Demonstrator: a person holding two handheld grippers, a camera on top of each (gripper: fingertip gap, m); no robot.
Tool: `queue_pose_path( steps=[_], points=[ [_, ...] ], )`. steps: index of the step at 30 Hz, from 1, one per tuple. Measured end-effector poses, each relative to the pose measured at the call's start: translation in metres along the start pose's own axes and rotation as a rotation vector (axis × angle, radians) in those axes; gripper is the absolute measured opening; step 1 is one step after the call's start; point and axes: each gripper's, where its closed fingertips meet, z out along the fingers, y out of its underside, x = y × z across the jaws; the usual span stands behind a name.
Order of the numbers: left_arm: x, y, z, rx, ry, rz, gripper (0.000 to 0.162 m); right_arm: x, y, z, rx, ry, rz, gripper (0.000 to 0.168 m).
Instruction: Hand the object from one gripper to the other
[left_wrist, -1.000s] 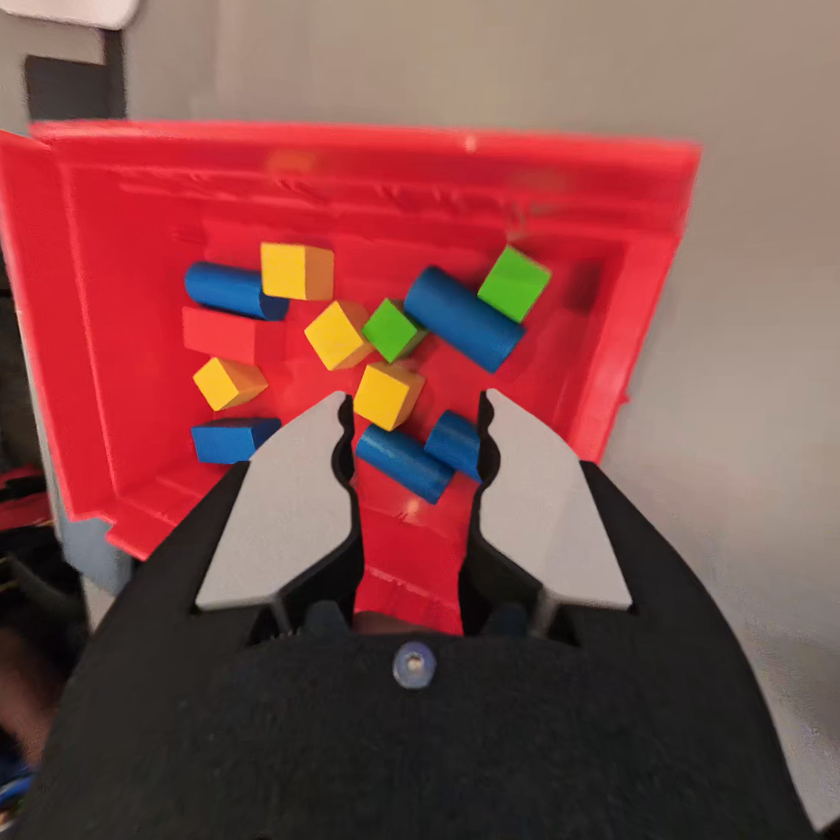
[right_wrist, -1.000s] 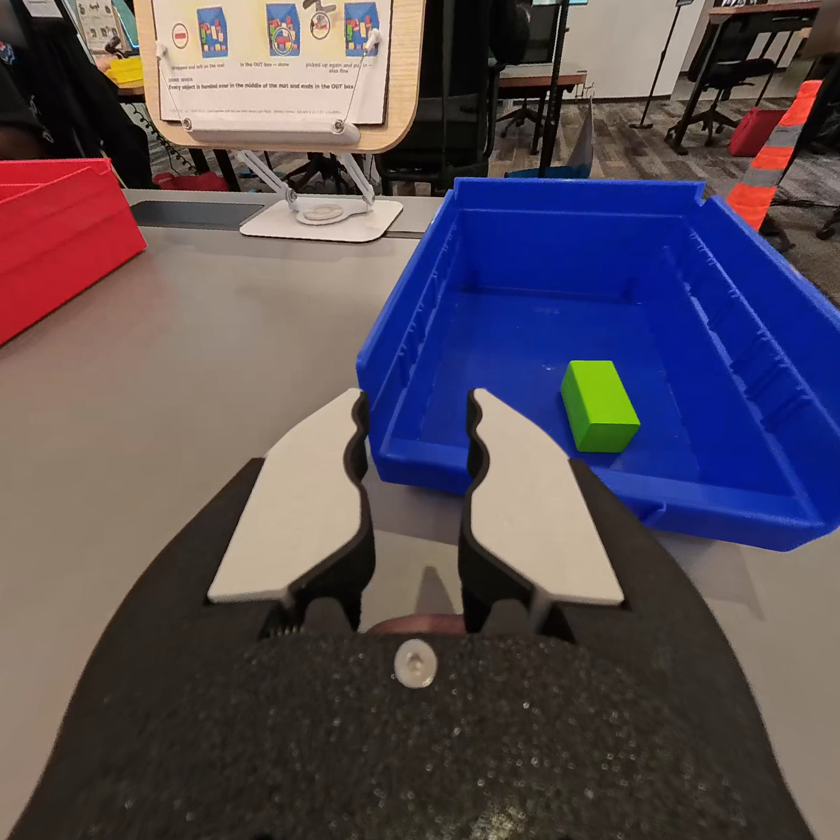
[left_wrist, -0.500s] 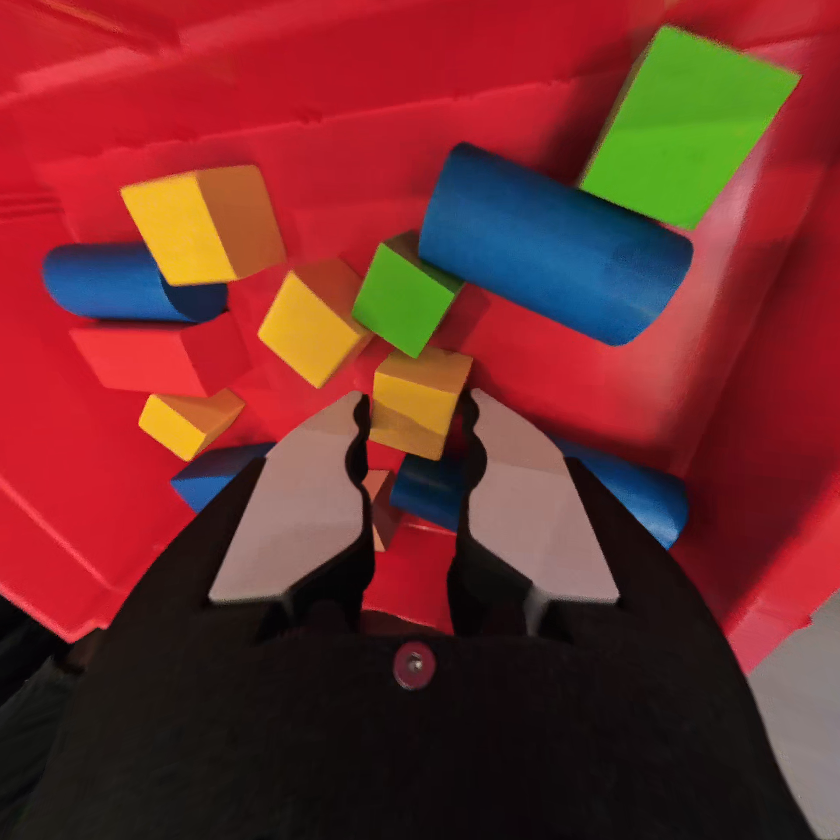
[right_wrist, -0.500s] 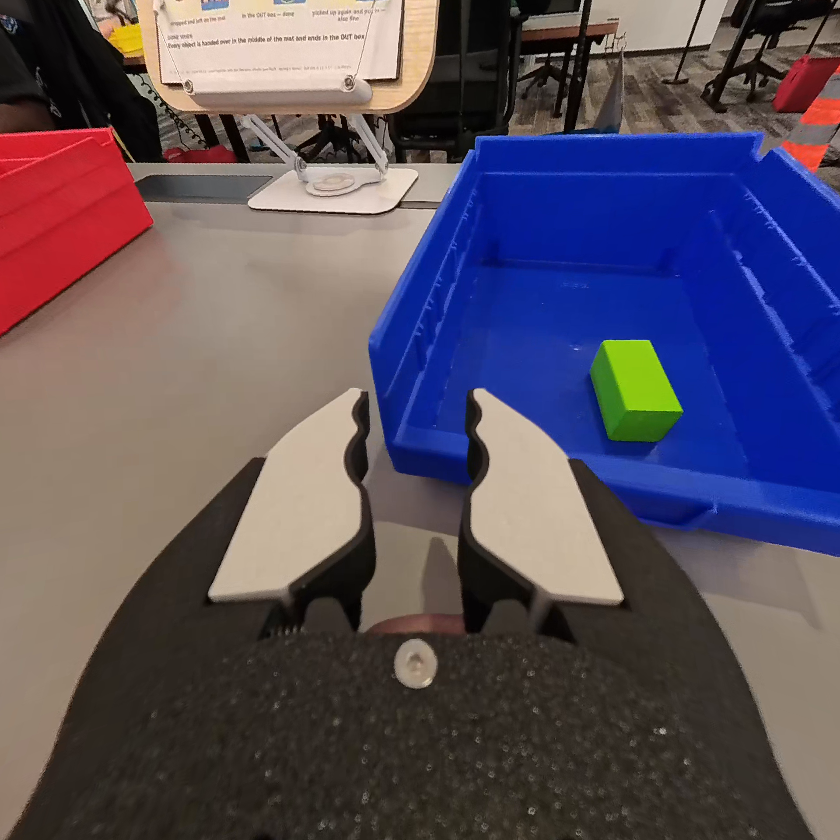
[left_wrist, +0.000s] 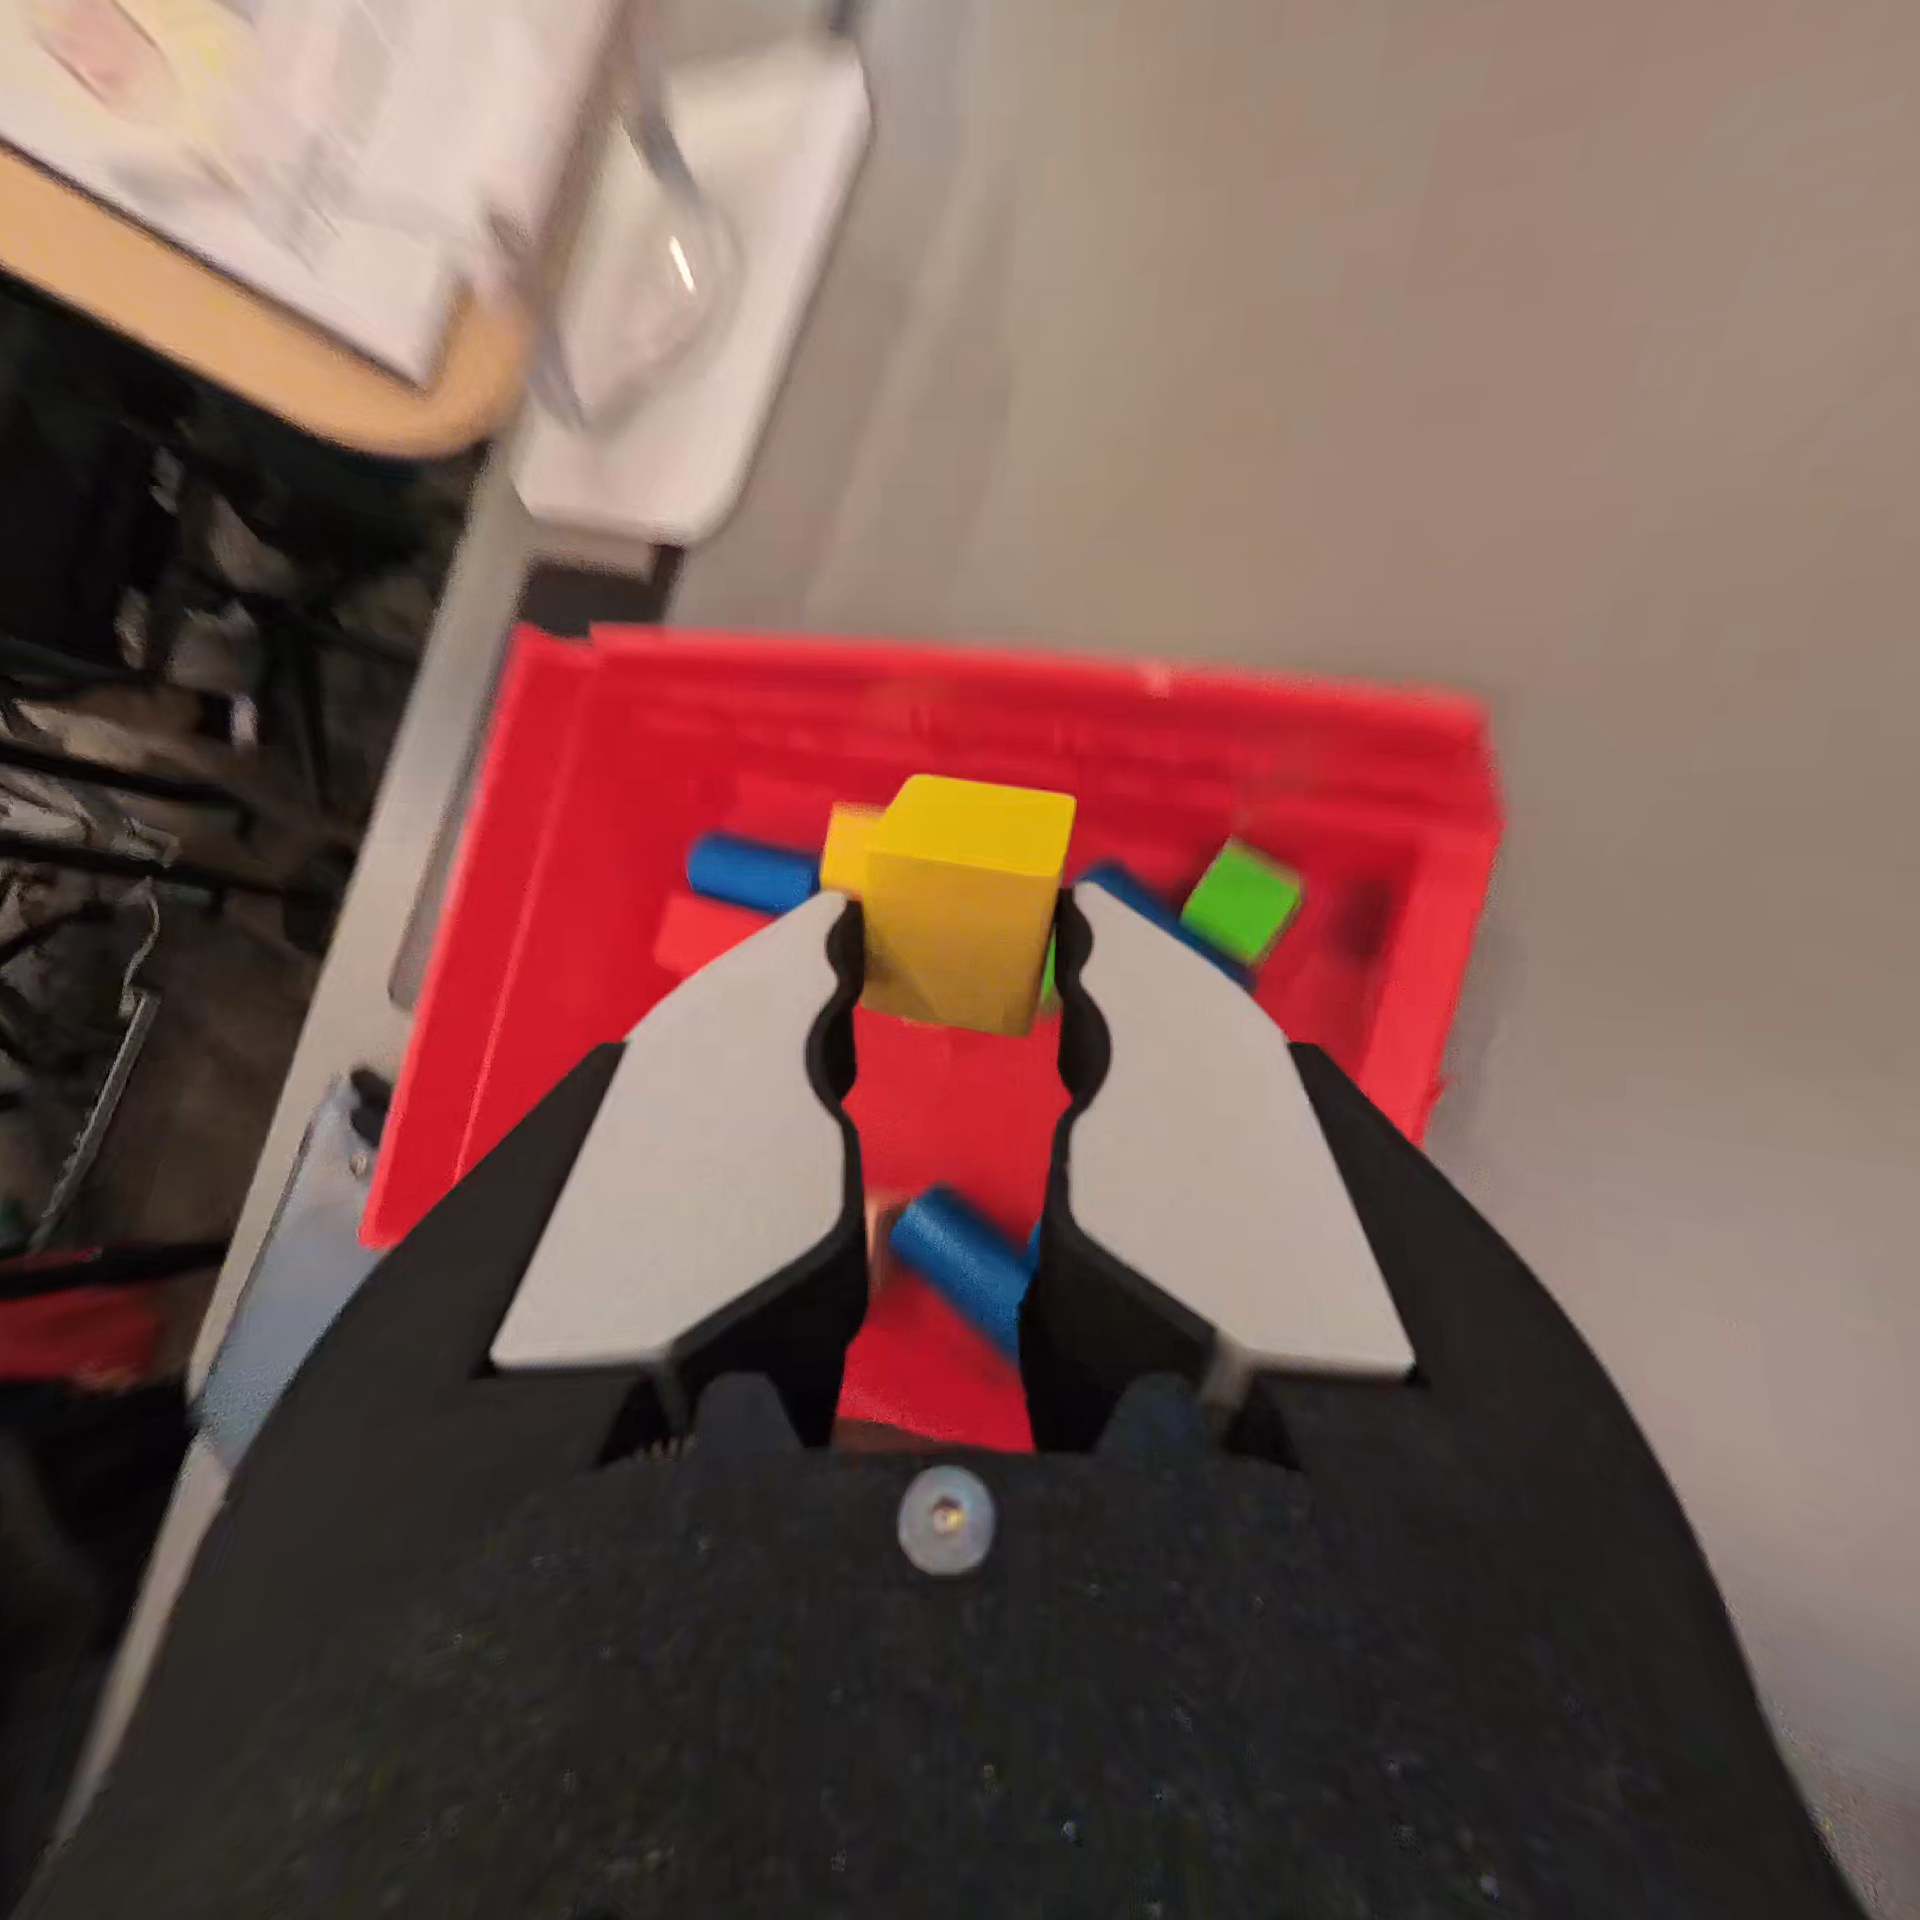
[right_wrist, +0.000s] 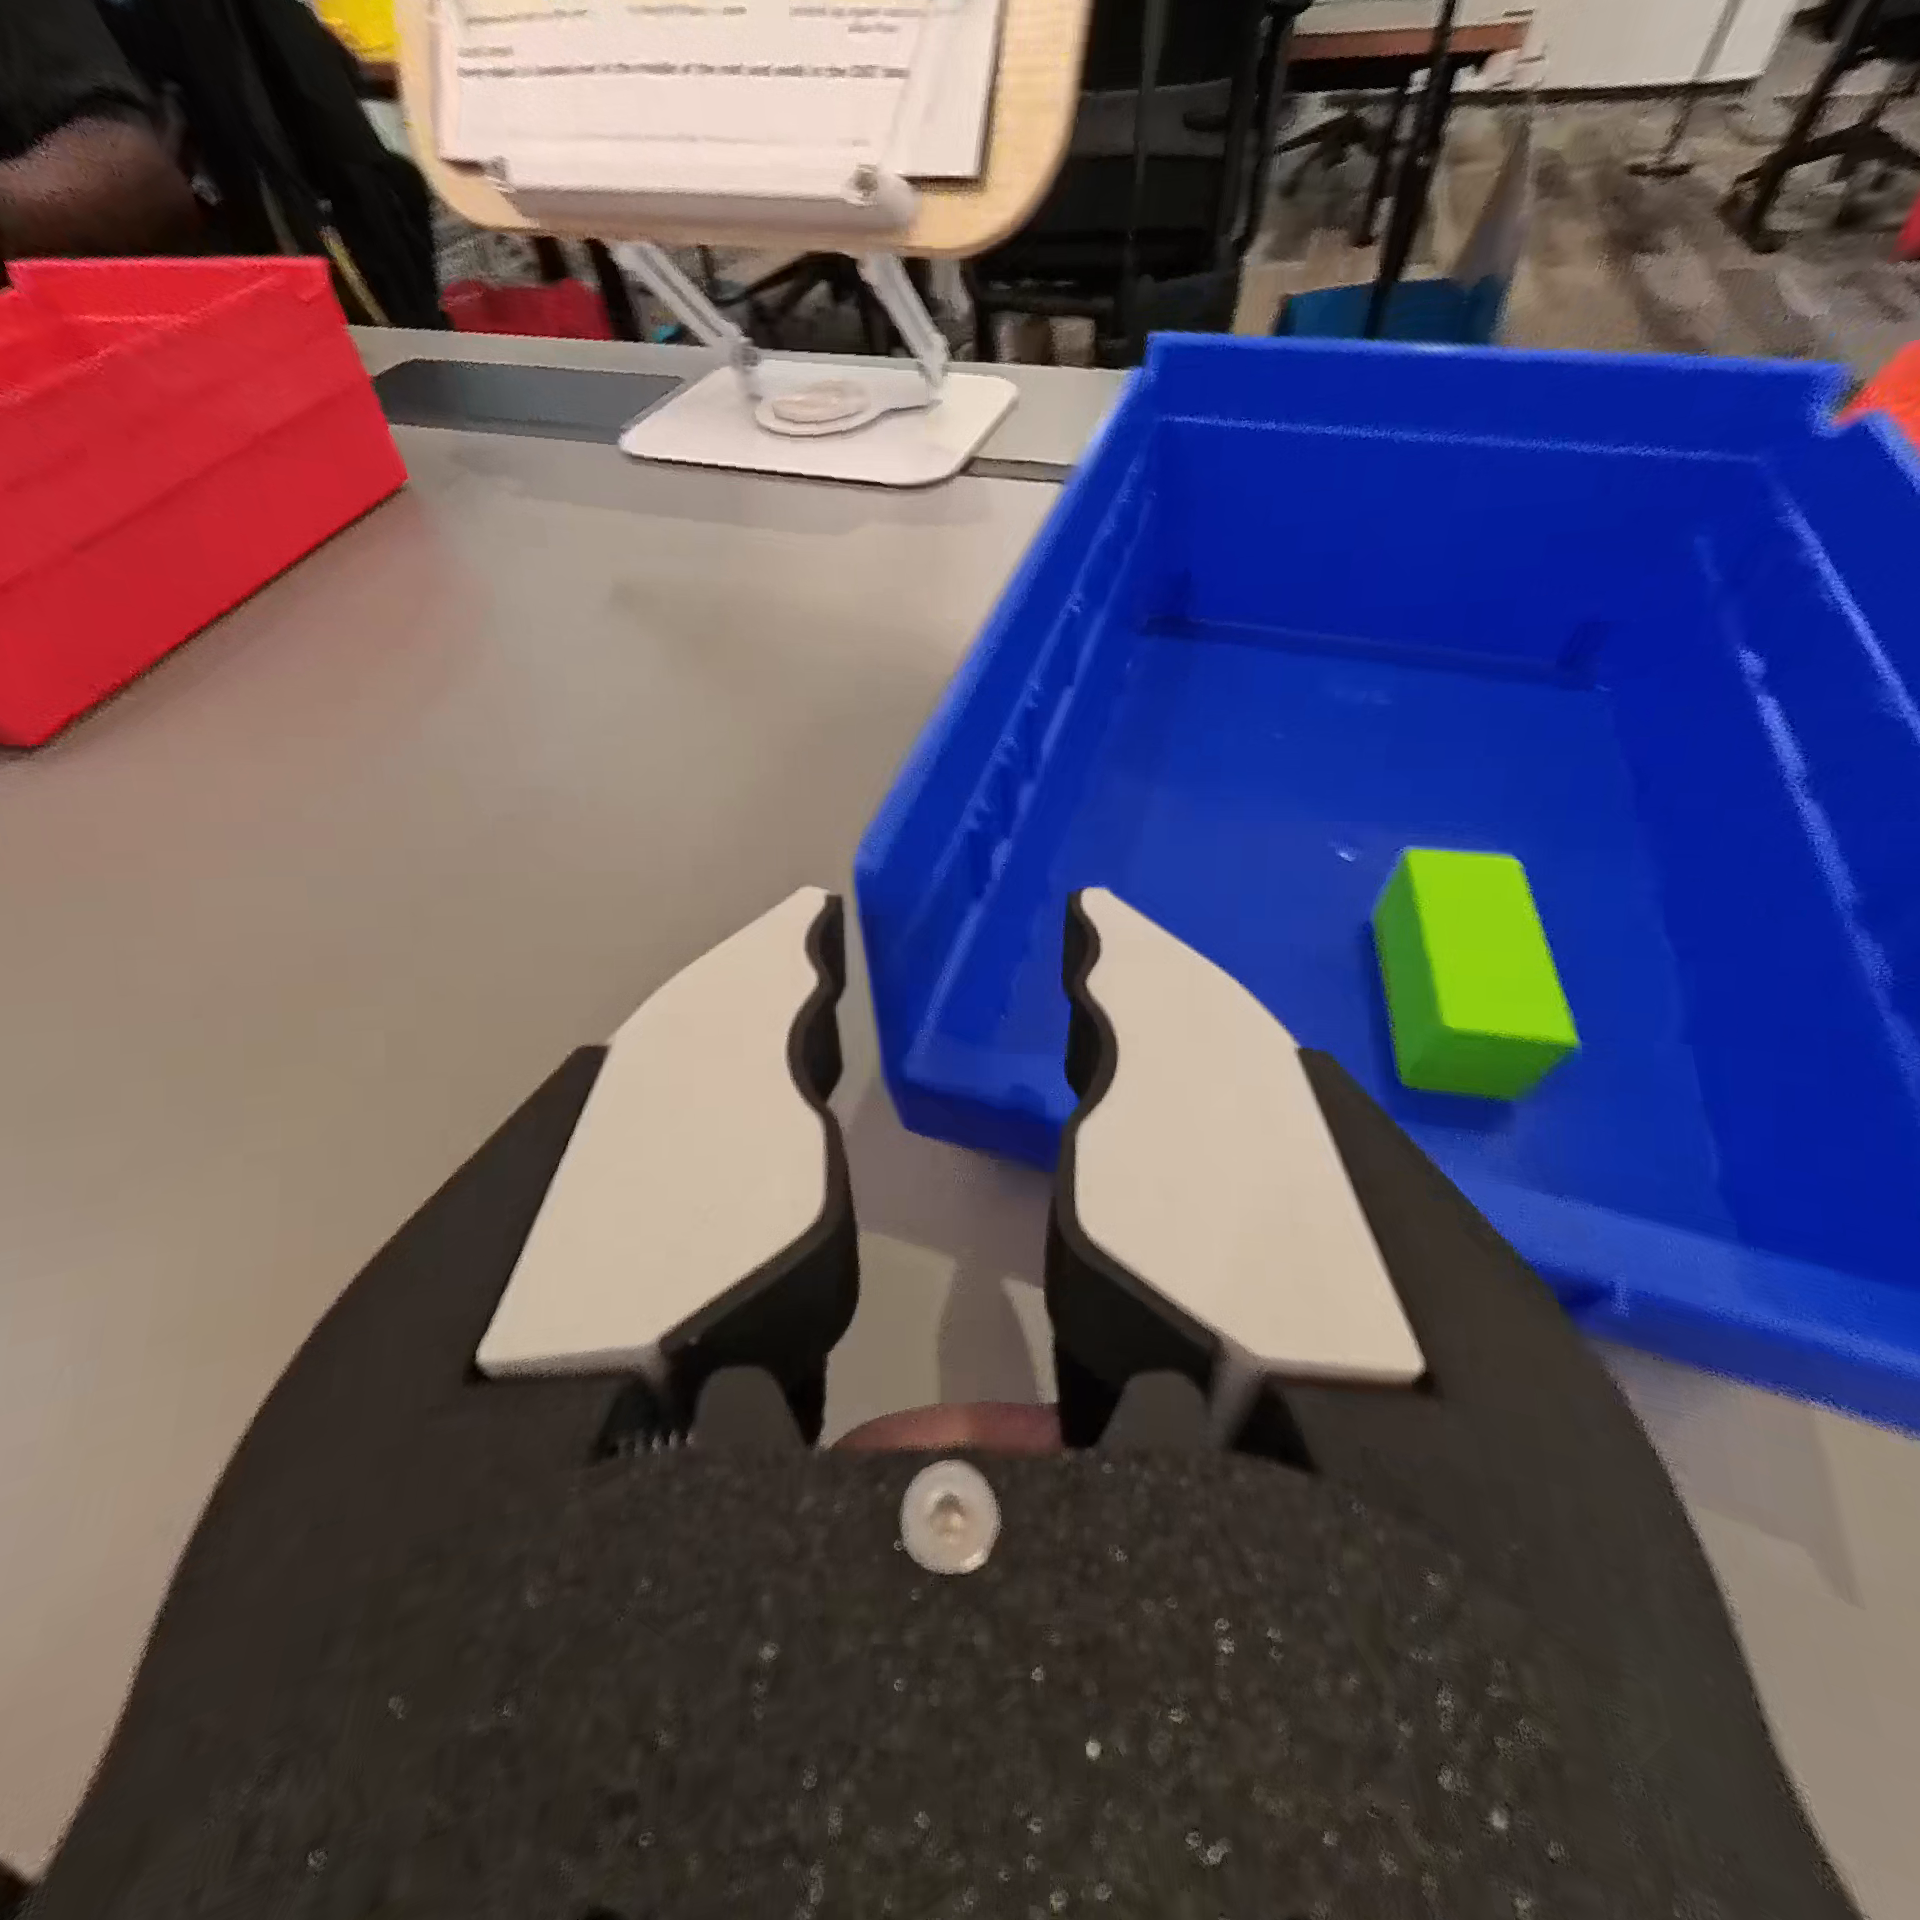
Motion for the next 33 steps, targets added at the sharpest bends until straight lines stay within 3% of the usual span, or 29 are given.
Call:
queue_pose_path(
  steps=[5, 10, 14, 19, 23, 25, 30, 33],
  points=[
    [0.014, -0.087, -0.027, 0.386, -0.079, -0.035, 0.035, -0.058, -0.058, 0.024, 0.004, -0.327, 0.054, 0.04],
    [0.051, -0.181, -0.031, 0.74, -0.067, 0.027, 0.035, -0.153, -0.13, 0.043, -0.063, -0.874, 0.316, 0.057],
    [0.086, -0.22, -0.005, 0.786, -0.039, 0.082, 0.034, -0.214, -0.152, 0.052, -0.166, -1.193, 0.471, 0.073],
    [0.117, -0.228, 0.029, 0.712, 0.006, 0.157, 0.035, -0.247, -0.149, 0.051, -0.249, -1.42, 0.67, 0.07],
    [0.123, -0.227, 0.045, 0.688, 0.028, 0.16, 0.035, -0.248, -0.136, 0.063, -0.252, -1.386, 0.649, 0.063],
    [0.124, -0.225, 0.049, 0.677, 0.031, 0.162, 0.034, -0.247, -0.133, 0.063, -0.267, -1.42, 0.661, 0.035],
    [0.126, -0.218, 0.058, 0.637, 0.012, 0.122, 0.035, -0.245, -0.126, 0.071, -0.258, -1.371, 0.646, 0.036],
    [0.124, -0.205, 0.052, 0.62, -0.041, -0.026, 0.042, -0.242, -0.124, 0.07, -0.261, -1.348, 0.627, 0.036]
  ],
)
